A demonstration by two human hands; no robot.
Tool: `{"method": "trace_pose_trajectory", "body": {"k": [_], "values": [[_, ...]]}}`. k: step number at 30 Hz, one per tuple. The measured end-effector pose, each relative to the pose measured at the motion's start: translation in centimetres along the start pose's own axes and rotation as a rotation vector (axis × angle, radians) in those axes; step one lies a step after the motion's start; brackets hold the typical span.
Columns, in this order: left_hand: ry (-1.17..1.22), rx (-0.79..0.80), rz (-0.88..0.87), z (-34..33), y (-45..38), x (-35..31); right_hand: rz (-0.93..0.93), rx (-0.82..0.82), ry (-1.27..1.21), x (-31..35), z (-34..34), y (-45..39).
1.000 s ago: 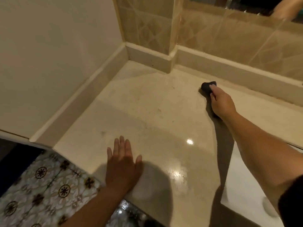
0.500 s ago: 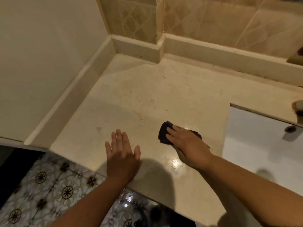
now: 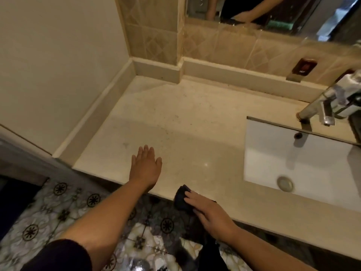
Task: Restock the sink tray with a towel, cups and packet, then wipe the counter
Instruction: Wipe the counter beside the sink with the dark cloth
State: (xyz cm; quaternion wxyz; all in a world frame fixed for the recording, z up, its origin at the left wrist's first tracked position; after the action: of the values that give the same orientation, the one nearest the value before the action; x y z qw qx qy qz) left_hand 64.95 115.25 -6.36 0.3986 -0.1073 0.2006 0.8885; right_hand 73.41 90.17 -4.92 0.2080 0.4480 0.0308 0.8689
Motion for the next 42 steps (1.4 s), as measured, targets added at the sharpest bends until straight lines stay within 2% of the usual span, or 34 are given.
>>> {"method": "trace_pose_trajectory", "body": {"k": [2, 3, 6, 7, 9, 10, 13, 16, 20, 25, 30, 35, 38, 40, 42], "values": [[-0.011, 0.016, -0.028, 0.8, 0.8, -0.2, -0.264, 0.065, -0.351, 1.5, 0.8, 0.1], [-0.011, 0.031, -0.047, 1.2, 1.3, -0.5, -0.374, 0.128, -0.616, 2.1, 1.2, 0.2], [0.197, 0.084, -0.115, 2.7, 3.4, -1.9, -0.542, 0.314, -1.338, 2.7, 2.8, 0.2], [0.341, 0.097, -0.129, 3.6, 4.1, -2.5, -0.565, 0.356, -1.454, 3.1, 3.5, 0.1], [0.58, 0.107, -0.197, 5.7, 5.4, -3.9, -0.542, 0.445, -1.528, 4.2, 5.2, -0.2], [0.615, 0.115, -0.253, 6.9, 6.0, -4.6, -0.493, 0.478, -1.495, 4.7, 6.1, -0.4], [0.654, 0.206, -0.369, 10.1, 7.0, -6.6, -0.337, 0.507, -1.19, 6.5, 8.7, -1.2], [0.487, 0.229, -0.447, 12.3, 7.3, -8.4, -0.347, 0.43, -0.903, 7.8, 10.9, -1.6], [0.182, 0.165, -0.548, 13.9, 7.0, -10.8, -0.279, 0.293, -0.445, 9.3, 13.7, -1.7], [0.051, 0.161, -0.651, 14.5, 6.5, -11.4, -0.166, 0.274, 0.232, 8.2, 16.8, -1.0], [-0.058, 0.155, -0.682, 13.2, 4.9, -10.3, -0.151, 0.114, 0.377, 6.6, 17.1, -1.1], [-0.264, -0.102, -0.74, 10.8, 1.6, -10.5, -0.108, -0.255, 0.501, 5.0, 16.4, -3.9], [-0.339, -0.216, -0.72, 9.3, -0.6, -10.9, -0.083, -0.462, 0.695, 4.1, 15.8, -6.0], [-0.329, -0.219, -0.713, 7.1, -1.3, -10.5, -0.079, -0.512, 0.748, 2.5, 14.3, -6.4], [-0.291, -0.156, -0.709, 3.9, -0.7, -9.1, -0.056, -0.471, 0.723, 0.1, 11.1, -5.7]]}}
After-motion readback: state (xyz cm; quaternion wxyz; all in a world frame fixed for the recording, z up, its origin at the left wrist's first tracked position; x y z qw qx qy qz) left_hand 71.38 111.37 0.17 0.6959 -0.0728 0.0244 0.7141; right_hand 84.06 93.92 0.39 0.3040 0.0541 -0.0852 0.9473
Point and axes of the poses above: each hand's wrist, its own y-axis away from the middle knuckle, its own z-axis out of the back of the hand, x = y × z, the point moved 1 cm from there along -y, towards the middle knuckle, and after that the axes turned 9 degrees about -z, right-handed, at the moved point
